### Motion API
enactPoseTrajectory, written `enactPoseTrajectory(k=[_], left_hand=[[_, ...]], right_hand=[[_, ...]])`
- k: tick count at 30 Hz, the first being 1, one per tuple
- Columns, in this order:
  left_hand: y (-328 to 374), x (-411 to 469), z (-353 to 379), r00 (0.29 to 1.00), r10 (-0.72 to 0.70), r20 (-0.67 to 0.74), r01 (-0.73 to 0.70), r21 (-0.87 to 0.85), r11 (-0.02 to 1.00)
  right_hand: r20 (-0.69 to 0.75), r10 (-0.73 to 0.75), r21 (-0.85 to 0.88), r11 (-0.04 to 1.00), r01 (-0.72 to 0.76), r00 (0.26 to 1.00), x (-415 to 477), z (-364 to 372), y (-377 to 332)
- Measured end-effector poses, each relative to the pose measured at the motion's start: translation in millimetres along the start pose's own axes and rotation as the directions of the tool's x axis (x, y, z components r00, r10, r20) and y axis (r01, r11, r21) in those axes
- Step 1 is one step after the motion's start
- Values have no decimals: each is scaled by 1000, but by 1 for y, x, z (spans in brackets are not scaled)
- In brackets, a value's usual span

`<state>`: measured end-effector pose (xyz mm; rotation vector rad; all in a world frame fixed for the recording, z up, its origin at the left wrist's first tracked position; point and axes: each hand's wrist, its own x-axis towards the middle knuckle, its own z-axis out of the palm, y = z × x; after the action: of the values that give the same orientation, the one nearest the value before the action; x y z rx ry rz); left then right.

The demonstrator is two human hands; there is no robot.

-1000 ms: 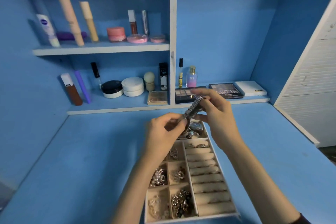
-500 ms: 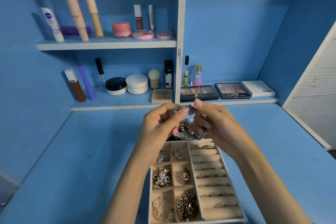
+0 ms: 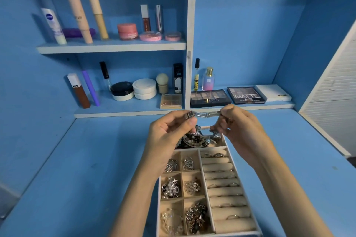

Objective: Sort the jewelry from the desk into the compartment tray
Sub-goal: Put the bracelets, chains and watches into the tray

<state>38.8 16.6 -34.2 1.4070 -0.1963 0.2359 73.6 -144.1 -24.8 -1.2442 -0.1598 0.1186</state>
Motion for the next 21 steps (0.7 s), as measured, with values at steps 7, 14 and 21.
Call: enactPoseTrajectory(k=[7, 14, 21], left_hand=[[-5, -2, 9, 994, 62, -94, -55, 77, 996], [-10, -4, 13, 991, 127, 47, -136, 348, 928], [-14, -4, 13, 991, 115, 70, -134, 407, 904]], right_hand=[[15, -16, -218, 976, 19, 1000, -1, 1, 7], [140, 70, -130, 990, -51, 988, -1, 0, 11], [252, 142, -200, 975, -92, 957, -4, -1, 11]])
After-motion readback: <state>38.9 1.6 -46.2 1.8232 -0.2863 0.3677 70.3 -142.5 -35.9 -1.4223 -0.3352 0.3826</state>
